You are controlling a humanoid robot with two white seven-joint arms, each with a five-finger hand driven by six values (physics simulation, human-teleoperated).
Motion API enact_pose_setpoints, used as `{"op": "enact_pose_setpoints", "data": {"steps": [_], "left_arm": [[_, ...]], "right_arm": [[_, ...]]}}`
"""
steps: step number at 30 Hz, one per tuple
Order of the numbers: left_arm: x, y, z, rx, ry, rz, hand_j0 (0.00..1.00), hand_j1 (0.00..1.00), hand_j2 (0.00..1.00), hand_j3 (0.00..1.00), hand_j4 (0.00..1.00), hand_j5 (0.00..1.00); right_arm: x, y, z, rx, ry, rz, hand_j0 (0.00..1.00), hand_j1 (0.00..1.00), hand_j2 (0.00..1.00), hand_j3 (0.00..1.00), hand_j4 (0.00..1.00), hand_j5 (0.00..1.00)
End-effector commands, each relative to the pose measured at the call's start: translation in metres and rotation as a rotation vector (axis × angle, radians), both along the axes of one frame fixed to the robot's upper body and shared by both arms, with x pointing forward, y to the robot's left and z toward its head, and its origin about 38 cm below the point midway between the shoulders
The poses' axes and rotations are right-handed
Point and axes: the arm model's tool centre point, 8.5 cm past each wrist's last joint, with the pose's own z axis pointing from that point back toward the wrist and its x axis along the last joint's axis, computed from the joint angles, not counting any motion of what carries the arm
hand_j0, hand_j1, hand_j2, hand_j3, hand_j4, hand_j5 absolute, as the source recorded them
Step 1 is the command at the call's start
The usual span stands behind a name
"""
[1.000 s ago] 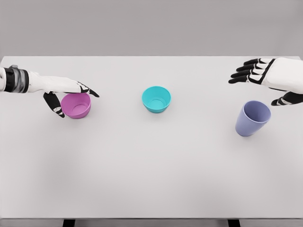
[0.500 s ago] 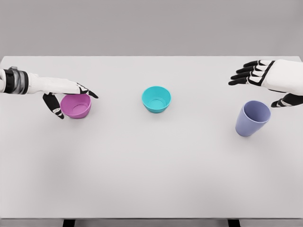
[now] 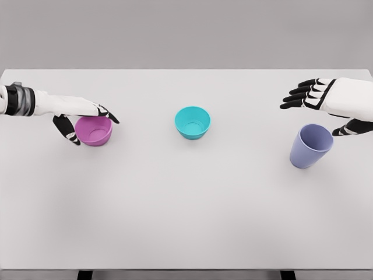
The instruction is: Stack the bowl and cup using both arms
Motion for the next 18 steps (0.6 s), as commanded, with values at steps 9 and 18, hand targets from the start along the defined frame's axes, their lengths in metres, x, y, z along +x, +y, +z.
{"op": "enact_pose_setpoints", "data": {"steps": [9,18], "left_arm": [[0.001,0.000,0.003,-0.012,-0.005,0.004,0.78,0.78,0.78,0.78,0.78,0.78],[0.002,-0.002,0.010,-0.018,-0.020,-0.001,0.76,0.76,0.76,0.76,0.76,0.76]], "right_arm": [[-0.002,-0.001,-0.009,0.007,0.028,-0.004,1.00,1.00,1.00,1.00,1.00,1.00],[-0.009,-0.017,-0.012,0.047,0.017,-0.058,1.00,1.00,1.00,1.00,1.00,1.00]]}}
